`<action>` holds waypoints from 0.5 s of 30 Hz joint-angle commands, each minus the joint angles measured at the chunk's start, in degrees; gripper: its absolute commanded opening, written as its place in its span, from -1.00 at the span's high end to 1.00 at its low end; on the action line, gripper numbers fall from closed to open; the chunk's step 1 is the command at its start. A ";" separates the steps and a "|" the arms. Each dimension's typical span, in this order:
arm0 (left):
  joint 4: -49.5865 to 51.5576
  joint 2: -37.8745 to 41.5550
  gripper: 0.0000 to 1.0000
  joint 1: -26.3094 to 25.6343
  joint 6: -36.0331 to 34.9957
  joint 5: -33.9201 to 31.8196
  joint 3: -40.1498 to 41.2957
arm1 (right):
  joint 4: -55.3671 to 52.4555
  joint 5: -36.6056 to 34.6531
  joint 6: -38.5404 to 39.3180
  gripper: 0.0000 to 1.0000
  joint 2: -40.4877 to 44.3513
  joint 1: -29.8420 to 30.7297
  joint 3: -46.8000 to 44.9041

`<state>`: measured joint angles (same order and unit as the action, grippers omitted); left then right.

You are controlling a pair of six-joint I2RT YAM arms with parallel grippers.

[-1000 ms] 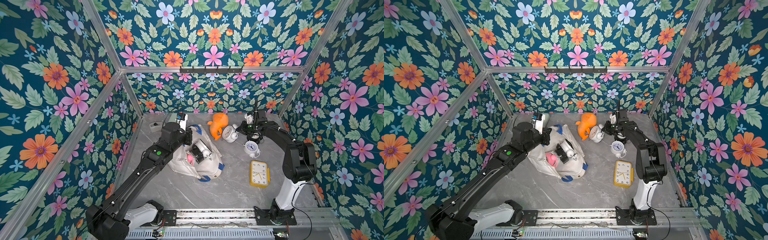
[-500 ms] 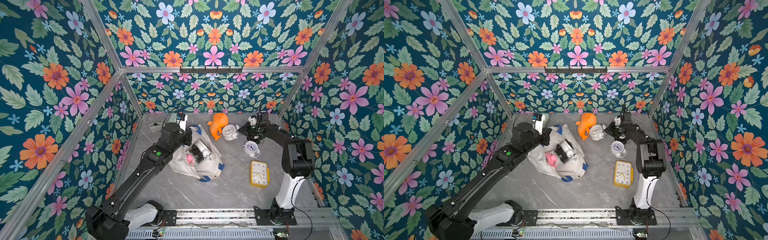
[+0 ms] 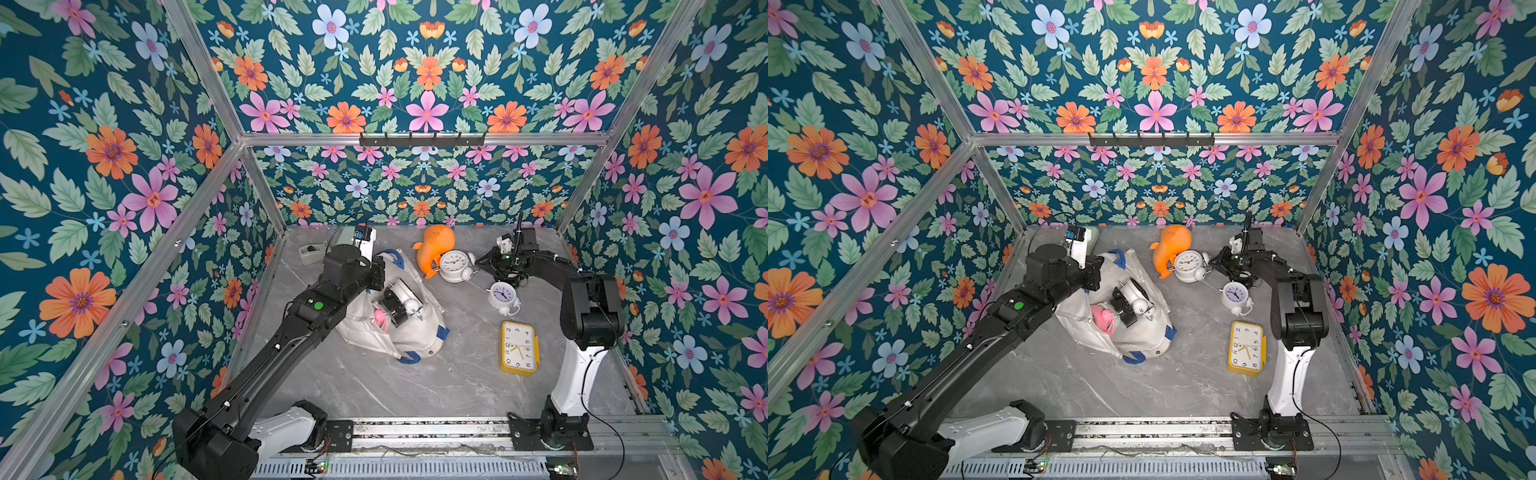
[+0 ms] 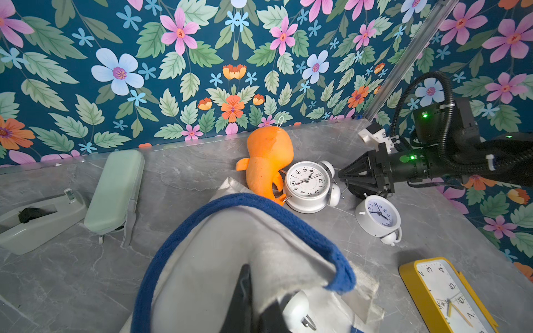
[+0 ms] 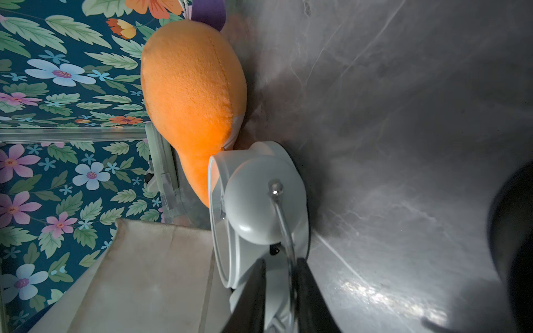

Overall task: Take the alarm clock out of the canvas bag
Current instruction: Place the alarm at the center of the board.

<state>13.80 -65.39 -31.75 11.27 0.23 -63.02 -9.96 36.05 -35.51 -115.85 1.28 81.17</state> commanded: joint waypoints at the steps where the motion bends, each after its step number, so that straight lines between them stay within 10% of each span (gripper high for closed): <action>1: -2.98 0.08 1.00 0.02 0.07 -0.16 -0.87 | 2.49 1.69 0.44 0.58 -0.41 -0.02 0.51; 15: -3.01 0.71 1.00 0.03 0.69 1.71 -0.83 | 3.16 2.64 -0.17 0.58 -2.38 -0.14 0.67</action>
<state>14.22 -65.21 -31.73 11.68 1.50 -63.35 -8.56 37.30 -35.55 -117.91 1.10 81.58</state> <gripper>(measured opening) 0.064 0.213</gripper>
